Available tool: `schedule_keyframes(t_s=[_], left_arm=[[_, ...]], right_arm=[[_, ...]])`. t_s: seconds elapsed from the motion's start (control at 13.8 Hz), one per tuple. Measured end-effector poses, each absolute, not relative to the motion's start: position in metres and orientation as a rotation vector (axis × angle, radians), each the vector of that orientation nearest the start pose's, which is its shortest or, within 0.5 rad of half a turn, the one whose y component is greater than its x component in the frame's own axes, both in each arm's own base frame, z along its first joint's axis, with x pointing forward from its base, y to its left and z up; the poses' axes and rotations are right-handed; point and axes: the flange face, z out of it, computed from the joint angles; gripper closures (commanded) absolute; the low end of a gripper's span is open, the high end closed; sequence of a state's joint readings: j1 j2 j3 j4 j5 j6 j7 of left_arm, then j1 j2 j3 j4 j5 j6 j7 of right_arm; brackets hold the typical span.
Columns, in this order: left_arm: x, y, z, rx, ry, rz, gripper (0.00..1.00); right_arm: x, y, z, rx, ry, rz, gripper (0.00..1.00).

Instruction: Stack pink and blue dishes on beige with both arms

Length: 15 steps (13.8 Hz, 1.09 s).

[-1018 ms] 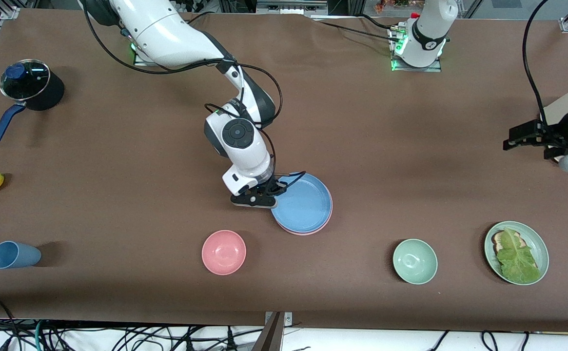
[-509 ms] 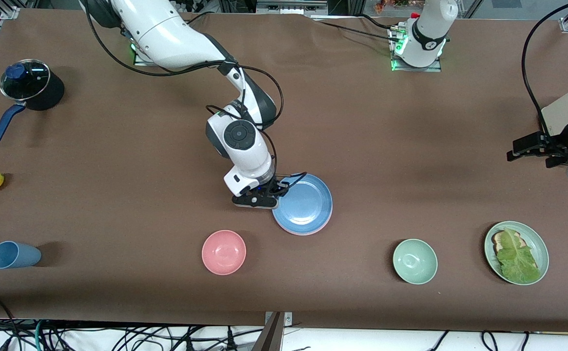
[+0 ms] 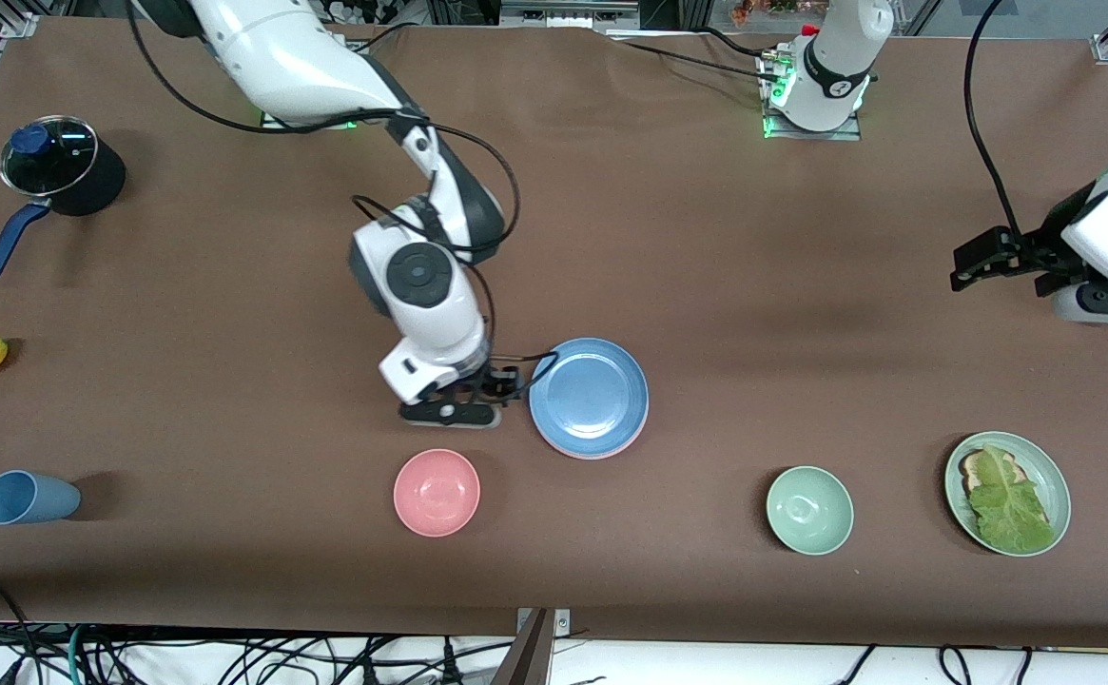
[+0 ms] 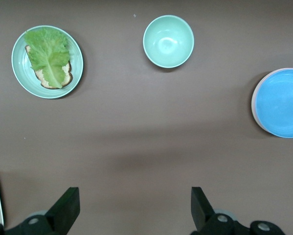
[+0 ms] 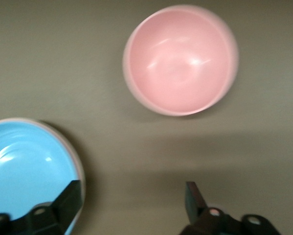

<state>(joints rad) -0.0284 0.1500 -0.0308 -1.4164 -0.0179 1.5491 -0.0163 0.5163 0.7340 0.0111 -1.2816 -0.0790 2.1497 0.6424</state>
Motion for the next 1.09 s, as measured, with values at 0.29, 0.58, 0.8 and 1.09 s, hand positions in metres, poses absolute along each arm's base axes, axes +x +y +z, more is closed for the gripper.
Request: schedule_keyframes(t_s=[0.29,0.58,0.8,1.09], left_arm=[[0.578,-0.042,0.641,-3.165,0.089,-0.029,0.0],[0.572,-0.029,0.639,-3.178,0.051,0.04,0.0],[0.572,-0.026,0.637,-3.178,0.045,0.052,0.0],[0.572,-0.025,0.636,-3.181,0.066,0.058,0.0]], right_arm=[[0.681,0.259,0.403,-3.149,0.126,-0.057,0.0],[0.651,0.198,0.488,-3.158,0.062,0.013,0.0],[0.611,0.159,0.527,-3.167,-0.002,0.052,0.0],[0.563,0.117,0.559,-3.17,-0.035,0.107,0.0]])
